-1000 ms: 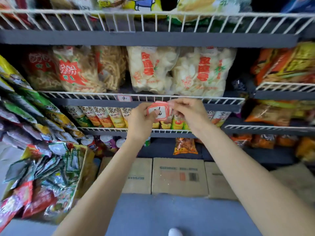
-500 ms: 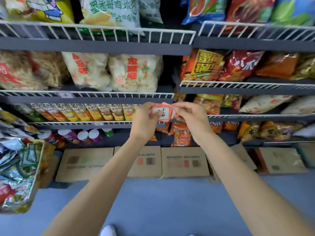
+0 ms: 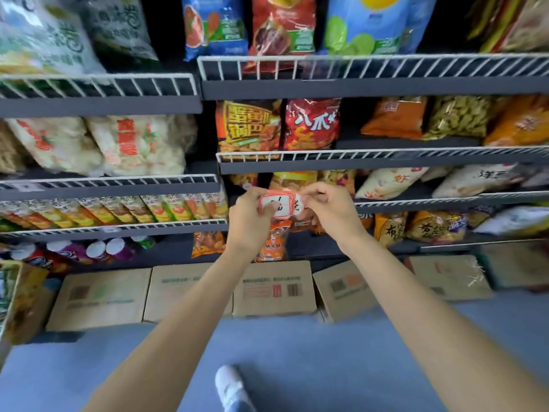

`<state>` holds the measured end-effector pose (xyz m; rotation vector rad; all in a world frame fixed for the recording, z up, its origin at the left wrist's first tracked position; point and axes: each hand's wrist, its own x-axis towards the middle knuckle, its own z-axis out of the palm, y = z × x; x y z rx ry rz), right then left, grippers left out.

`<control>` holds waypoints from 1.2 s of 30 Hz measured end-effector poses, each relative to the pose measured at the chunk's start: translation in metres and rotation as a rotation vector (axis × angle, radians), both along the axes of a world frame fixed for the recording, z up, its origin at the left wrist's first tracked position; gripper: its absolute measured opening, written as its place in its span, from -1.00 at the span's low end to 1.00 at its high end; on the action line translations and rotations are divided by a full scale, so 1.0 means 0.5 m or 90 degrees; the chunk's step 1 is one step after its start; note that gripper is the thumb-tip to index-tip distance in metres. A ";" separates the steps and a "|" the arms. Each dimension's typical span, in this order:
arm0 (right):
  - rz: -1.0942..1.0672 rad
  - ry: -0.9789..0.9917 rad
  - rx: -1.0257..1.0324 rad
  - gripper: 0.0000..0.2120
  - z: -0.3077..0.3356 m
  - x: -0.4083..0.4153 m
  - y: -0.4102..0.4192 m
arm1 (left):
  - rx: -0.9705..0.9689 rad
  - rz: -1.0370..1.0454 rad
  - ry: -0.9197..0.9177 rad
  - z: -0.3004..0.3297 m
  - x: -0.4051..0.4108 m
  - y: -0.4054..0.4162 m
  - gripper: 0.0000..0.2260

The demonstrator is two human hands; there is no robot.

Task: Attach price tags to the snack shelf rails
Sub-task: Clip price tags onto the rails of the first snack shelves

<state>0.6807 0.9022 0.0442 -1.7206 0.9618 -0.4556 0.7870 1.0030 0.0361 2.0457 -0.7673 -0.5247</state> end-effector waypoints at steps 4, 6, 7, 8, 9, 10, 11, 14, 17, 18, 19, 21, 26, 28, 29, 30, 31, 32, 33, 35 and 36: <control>-0.029 -0.002 0.025 -0.85 -0.018 -0.019 -0.065 | 0.010 -0.019 0.001 -0.016 -0.018 -0.082 -0.75; -0.041 0.005 0.016 -0.88 -0.029 -0.032 -0.107 | 0.014 -0.034 0.001 -0.028 -0.031 -0.126 -0.76; -0.043 0.006 0.010 -0.88 -0.037 -0.039 -0.129 | 0.015 -0.039 0.005 -0.035 -0.039 -0.147 -0.75; -0.045 0.008 0.007 -0.88 -0.045 -0.048 -0.148 | 0.016 -0.043 0.012 -0.043 -0.048 -0.167 -0.74; -0.047 0.012 0.005 -0.88 -0.055 -0.059 -0.166 | 0.021 -0.048 0.018 -0.051 -0.058 -0.187 -0.74; -0.051 0.014 0.004 -0.89 -0.066 -0.071 -0.182 | 0.027 -0.056 0.016 -0.061 -0.068 -0.206 -0.76; -0.057 0.012 0.005 -0.89 -0.076 -0.085 -0.197 | 0.034 -0.066 0.009 -0.072 -0.078 -0.226 -0.78; -0.062 0.003 0.001 -0.87 -0.107 -0.133 -0.247 | 0.049 -0.080 0.010 -0.099 -0.118 -0.284 -0.78; -0.058 -0.004 -0.039 -0.86 -0.131 -0.183 -0.315 | 0.045 -0.079 0.000 -0.122 -0.171 -0.350 -0.76; -0.059 -0.006 -0.049 -0.87 -0.138 -0.200 -0.338 | 0.042 -0.073 -0.002 -0.127 -0.191 -0.373 -0.76; -0.058 -0.008 -0.058 -0.88 -0.142 -0.219 -0.361 | 0.034 -0.066 -0.003 -0.130 -0.211 -0.397 -0.76; -0.056 -0.010 -0.073 -0.89 -0.147 -0.261 -0.404 | 0.018 -0.065 0.004 -0.134 -0.256 -0.441 -0.76; -0.036 0.017 -0.129 -0.87 -0.159 -0.342 -0.505 | -0.015 -0.039 0.016 -0.138 -0.346 -0.527 -0.66; -0.047 0.014 -0.159 -0.86 -0.158 -0.354 -0.535 | -0.027 -0.013 0.030 -0.136 -0.360 -0.557 -0.62; -0.060 0.009 -0.174 -0.86 -0.156 -0.357 -0.547 | -0.032 0.006 0.040 -0.136 -0.362 -0.571 -0.60; -0.079 0.001 -0.185 -0.85 -0.152 -0.359 -0.558 | -0.036 0.026 0.052 -0.135 -0.362 -0.584 -0.58; -0.098 -0.009 -0.188 -0.83 -0.149 -0.360 -0.570 | -0.042 0.044 0.067 -0.135 -0.360 -0.596 -0.56; -0.109 -0.022 -0.188 -0.82 -0.144 -0.360 -0.581 | -0.049 0.057 0.087 -0.138 -0.358 -0.607 -0.53; -0.111 -0.030 -0.188 -0.82 -0.141 -0.360 -0.593 | -0.058 0.067 0.105 -0.142 -0.358 -0.617 -0.50; -0.104 -0.035 -0.176 -0.82 -0.138 -0.358 -0.612 | -0.056 0.064 0.111 -0.154 -0.359 -0.635 -0.45; -0.103 -0.038 -0.164 -0.83 -0.139 -0.358 -0.619 | -0.045 0.058 0.101 -0.159 -0.363 -0.642 -0.43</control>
